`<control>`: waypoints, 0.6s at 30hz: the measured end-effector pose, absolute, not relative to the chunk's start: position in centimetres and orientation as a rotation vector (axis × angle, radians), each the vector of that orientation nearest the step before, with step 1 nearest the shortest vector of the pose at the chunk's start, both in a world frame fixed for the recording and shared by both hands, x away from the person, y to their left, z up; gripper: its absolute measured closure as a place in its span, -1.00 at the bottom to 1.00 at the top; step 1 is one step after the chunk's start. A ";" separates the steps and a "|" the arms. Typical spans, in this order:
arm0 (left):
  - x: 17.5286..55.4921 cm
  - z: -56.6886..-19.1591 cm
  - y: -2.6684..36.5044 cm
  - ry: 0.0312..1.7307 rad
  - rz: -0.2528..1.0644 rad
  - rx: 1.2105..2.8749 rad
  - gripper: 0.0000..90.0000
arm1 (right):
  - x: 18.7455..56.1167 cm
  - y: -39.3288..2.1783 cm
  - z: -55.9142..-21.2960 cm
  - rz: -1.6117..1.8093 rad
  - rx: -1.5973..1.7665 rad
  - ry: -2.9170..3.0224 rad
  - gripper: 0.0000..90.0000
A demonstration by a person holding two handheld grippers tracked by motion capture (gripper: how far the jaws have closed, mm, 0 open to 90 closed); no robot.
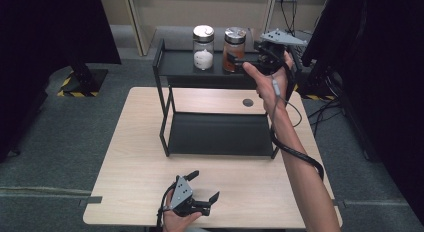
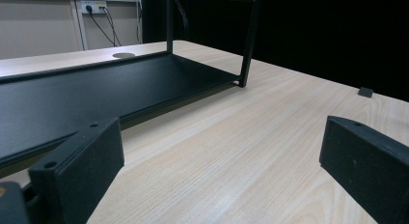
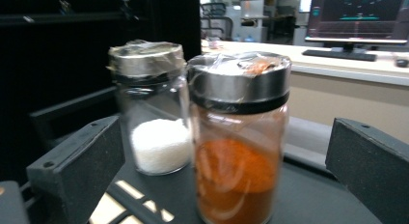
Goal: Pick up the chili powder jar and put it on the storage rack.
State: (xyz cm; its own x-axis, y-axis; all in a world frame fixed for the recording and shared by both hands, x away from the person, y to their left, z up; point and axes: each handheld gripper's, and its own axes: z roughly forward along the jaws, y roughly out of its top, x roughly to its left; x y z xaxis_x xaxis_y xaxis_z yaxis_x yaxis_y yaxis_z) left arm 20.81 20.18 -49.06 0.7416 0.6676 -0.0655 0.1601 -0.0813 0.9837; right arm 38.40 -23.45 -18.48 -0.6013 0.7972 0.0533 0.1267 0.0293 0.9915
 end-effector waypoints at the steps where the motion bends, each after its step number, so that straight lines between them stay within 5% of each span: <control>1: 20.8 -49.1 20.2 0.678 0.478 1.629 -0.97 | 38.2 -23.7 -18.6 1.619 0.932 1.776 -0.99; 18: 20.8 -49.1 20.2 0.682 0.475 1.626 -0.97 | 35.0 -25.5 -20.5 1.694 0.830 1.814 -0.99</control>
State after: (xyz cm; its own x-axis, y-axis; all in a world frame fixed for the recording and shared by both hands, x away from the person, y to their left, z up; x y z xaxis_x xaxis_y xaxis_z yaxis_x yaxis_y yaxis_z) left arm 20.81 20.17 -49.07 0.7408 0.6679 -0.0712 0.1647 -0.0778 0.9833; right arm 35.01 -25.50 -20.52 -0.6779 0.7343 0.0359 0.0857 0.0303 0.9959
